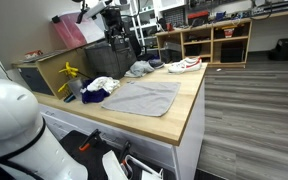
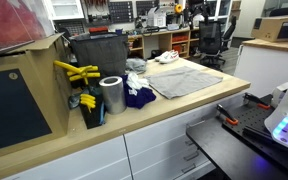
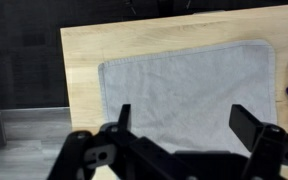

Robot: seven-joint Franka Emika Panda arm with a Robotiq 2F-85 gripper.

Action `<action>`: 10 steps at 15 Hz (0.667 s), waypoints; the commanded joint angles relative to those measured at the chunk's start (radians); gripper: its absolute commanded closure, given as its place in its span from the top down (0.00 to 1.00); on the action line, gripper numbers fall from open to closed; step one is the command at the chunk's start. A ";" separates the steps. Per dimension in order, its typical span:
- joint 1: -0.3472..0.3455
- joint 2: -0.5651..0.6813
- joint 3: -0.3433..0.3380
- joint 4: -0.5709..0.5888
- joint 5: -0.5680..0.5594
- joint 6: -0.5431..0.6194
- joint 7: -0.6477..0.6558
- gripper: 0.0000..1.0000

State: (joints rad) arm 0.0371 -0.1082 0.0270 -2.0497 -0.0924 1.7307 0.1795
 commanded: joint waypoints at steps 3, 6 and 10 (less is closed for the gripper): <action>-0.012 -0.241 0.003 -0.204 0.007 0.157 -0.006 1.00; -0.016 -0.310 0.000 -0.246 0.020 0.216 -0.016 1.00; -0.017 -0.345 -0.010 -0.255 0.035 0.285 -0.040 1.00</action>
State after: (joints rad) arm 0.0291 -0.4124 0.0246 -2.2751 -0.0826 1.9560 0.1793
